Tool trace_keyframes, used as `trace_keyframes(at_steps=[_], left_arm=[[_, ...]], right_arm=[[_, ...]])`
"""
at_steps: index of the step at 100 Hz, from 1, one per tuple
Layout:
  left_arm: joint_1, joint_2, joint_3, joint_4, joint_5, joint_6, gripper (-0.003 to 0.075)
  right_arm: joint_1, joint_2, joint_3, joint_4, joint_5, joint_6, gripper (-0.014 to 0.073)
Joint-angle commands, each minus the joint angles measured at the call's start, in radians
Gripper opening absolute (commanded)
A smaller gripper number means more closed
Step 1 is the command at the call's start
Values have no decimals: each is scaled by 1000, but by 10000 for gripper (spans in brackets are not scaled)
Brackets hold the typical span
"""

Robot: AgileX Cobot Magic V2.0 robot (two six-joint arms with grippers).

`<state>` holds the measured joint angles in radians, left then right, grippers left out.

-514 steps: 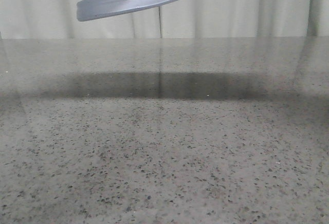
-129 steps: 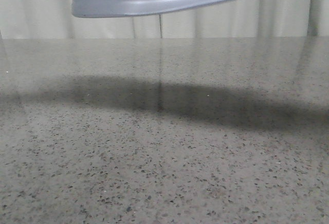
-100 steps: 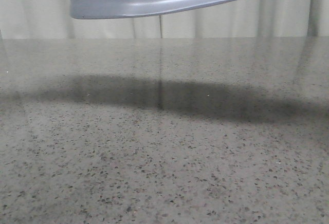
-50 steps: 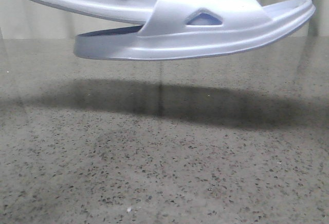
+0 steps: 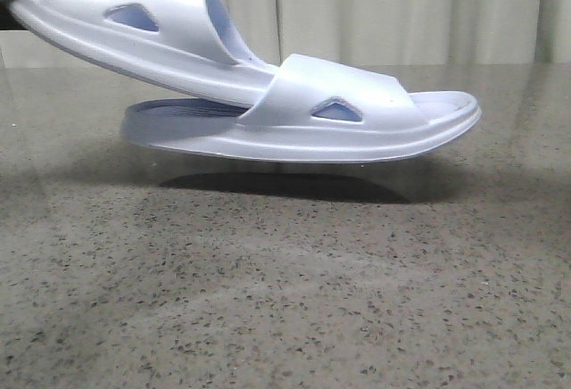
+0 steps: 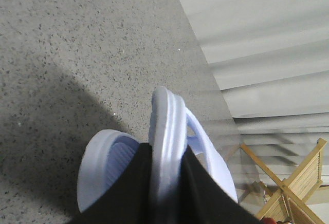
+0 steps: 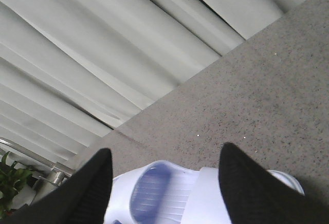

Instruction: Insert blue slippers together front up

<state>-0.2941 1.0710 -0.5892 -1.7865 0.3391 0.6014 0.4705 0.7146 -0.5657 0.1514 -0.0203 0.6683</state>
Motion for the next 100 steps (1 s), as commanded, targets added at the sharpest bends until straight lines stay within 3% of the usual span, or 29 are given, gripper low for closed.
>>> trace_keyframes(at_steps=[1, 37, 71, 100], left_arm=[[-11, -14, -26, -74, 10, -25, 16], [-16, -14, -24, -74, 3, -27, 16], [-121, -14, -19, -74, -108, -30, 16], [-140, -14, -16, -74, -142, -50, 16]], right_arm=[[-6, 2, -27, -19, -87, -13, 386], [-6, 2, -27, -24, -95, -13, 386], [-6, 2, -27, -24, -95, -13, 386], [-6, 2, -27, -24, -95, -13, 386]])
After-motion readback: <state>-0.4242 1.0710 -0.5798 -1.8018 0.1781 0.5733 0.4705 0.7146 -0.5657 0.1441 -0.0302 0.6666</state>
